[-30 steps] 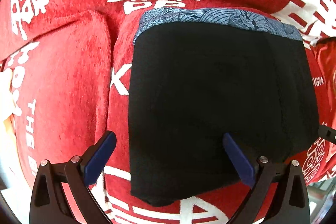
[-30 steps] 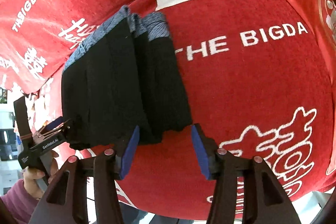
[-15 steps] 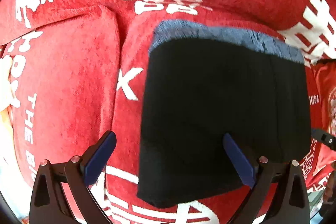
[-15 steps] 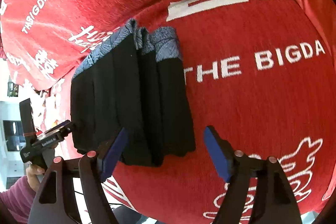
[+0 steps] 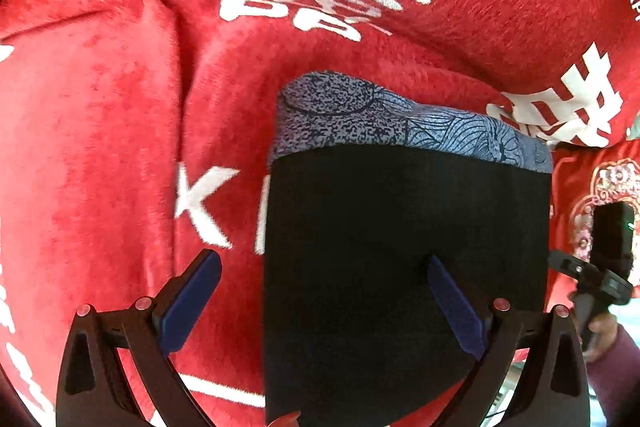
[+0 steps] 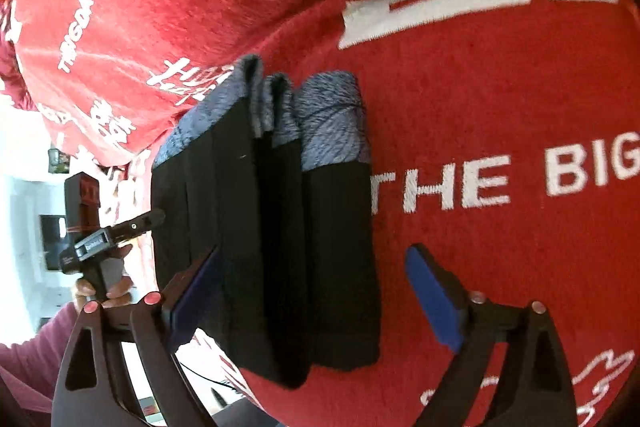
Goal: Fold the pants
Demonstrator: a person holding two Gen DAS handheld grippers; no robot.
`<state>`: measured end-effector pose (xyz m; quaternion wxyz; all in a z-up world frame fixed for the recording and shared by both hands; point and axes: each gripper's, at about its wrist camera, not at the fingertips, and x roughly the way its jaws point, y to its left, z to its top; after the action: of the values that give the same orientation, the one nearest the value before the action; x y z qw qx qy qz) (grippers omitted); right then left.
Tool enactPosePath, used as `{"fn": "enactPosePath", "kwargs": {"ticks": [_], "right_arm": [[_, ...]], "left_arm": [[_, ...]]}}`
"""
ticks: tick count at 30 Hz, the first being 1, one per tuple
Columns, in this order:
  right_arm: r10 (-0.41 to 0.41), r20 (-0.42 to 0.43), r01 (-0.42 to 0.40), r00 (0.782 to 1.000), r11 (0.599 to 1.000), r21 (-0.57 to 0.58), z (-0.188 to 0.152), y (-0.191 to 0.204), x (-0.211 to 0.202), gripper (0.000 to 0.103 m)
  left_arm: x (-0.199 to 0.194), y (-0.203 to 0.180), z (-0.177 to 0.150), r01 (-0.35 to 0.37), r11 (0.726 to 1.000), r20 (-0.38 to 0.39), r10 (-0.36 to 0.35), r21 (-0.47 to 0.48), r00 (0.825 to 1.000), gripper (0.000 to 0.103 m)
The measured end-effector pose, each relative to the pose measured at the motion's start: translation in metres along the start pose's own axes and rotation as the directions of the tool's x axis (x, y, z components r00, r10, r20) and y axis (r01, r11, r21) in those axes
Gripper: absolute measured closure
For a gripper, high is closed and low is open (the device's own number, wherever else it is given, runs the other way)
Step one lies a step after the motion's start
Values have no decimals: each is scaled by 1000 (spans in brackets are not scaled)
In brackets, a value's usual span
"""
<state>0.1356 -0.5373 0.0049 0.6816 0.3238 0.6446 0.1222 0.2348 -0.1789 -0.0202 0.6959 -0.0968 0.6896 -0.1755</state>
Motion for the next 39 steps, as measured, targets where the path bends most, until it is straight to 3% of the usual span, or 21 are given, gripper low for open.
{"fn": "enactPosePath", "kwargs": {"ticks": [5,11,14,15,17,19,23,30,39], "right_arm": [[105,-58,-107,993,994,-28,7,0,21,10],[130,-63,-134,990,989,-68,16,7,34,9],[155,-61,-157,986,987,-35,18,1,34,9],[156,-59,-158,986,987,-25,18,1,34,9],[132,-62,-133,989,991,-13,18,2,34,15],[93,-70,-94,993,995,-18,19,6,32,30],[154,-59,-153,986,988,27,17,0,22,55],[217,-49,-216,975,976,41,7,20,4,59],[269,-44,-266,962,961,71,-39,45,-3,59]], "left_arm": [[14,-4,3,45,999,-3,-45,13,999,0],[26,4,5,123,991,-38,-125,-53,991,0],[27,2,7,121,991,-45,-123,-61,991,0],[26,1,7,114,988,-94,-124,-103,988,0],[23,-5,7,105,989,-81,-113,-102,990,3],[17,-15,5,120,989,-55,-125,-83,991,20],[2,-28,4,105,992,-25,-107,-66,994,38],[-36,-47,-8,66,998,-14,-66,-6,998,41],[-72,-13,-56,42,999,-48,-42,-10,998,41]]}}
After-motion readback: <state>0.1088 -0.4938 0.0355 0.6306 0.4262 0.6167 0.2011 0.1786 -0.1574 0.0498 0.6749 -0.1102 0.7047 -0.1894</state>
